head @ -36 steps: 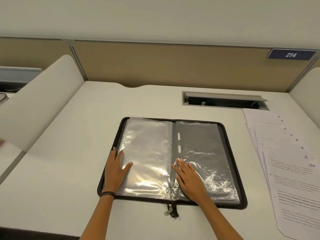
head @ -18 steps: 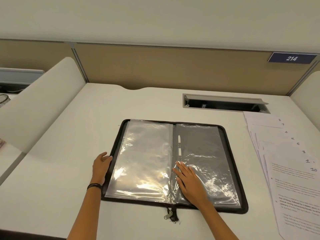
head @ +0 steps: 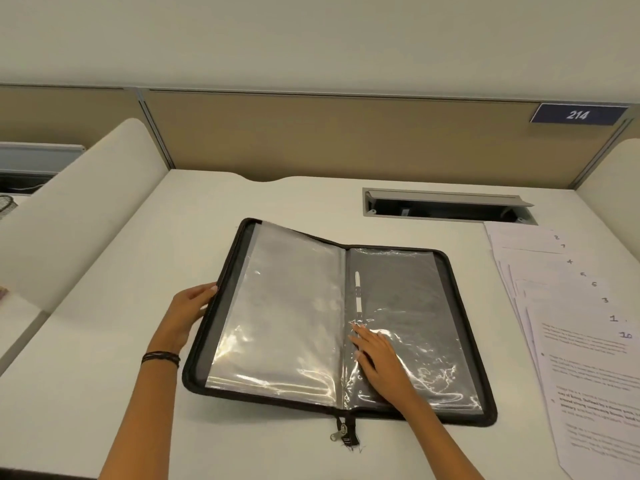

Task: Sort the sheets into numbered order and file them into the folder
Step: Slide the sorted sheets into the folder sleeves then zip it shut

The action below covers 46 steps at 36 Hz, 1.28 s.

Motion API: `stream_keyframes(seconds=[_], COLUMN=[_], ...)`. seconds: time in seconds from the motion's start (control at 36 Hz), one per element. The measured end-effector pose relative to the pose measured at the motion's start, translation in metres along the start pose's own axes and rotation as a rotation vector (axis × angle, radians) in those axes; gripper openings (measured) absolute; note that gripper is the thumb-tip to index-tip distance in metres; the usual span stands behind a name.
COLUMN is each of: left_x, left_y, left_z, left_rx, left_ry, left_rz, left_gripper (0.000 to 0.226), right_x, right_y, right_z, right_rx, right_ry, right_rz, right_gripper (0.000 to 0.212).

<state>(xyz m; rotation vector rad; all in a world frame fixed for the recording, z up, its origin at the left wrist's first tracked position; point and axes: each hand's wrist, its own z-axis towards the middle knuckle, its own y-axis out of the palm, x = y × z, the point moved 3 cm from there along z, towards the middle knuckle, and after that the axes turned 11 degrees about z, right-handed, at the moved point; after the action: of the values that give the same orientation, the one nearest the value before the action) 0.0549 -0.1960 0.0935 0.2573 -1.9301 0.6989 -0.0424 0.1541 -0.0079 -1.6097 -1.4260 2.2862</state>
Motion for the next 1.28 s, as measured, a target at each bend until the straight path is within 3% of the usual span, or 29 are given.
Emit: stream_keyframes(seconds=[0.19,0.39,0.53,0.78,0.94,1.0,1.08,1.28], left_x=[0.065,0.108,0.12,0.122,0.112,0.107,0.098,0.078], left_y=[0.007,0.041,0.07,0.131,0.167,0.177,0.187,0.207], left_z=[-0.03,-0.051,-0.06,-0.071,-0.074,-0.072,-0.067,-0.06], left_rx=[-0.108,-0.212,-0.302,-0.34,-0.403,-0.421,-0.443,-0.518], left_ry=[0.193,0.361,0.436,0.534,0.557,0.556,0.551,0.566], left_rz=[0.018,-0.018,-0.029,-0.031,0.025,0.065,0.129,0.234], left_gripper=[0.022,0.029,0.033,0.041,0.037,0.036,0.038,0.039], right_x=[-0.03,-0.073,-0.105,-0.148,-0.149,-0.148,-0.143,-0.129], right_y=[-0.029,-0.068,-0.096,-0.137,-0.15,-0.154,-0.161,-0.18], right_z=[0.011,0.018,0.019,0.002,-0.008,-0.012,-0.017,-0.031], right_rx=[0.037,0.229,0.216,0.174,0.151,0.17,0.21,0.275], right_ry=[0.177,0.128,0.053,-0.051,-0.035,-0.03,0.011,0.111], right_rz=[0.383,0.593,0.718,0.819,0.796,0.79,0.779,0.725], right_gripper=[0.027,0.026,0.025,0.036,0.066,0.061,0.038,0.036])
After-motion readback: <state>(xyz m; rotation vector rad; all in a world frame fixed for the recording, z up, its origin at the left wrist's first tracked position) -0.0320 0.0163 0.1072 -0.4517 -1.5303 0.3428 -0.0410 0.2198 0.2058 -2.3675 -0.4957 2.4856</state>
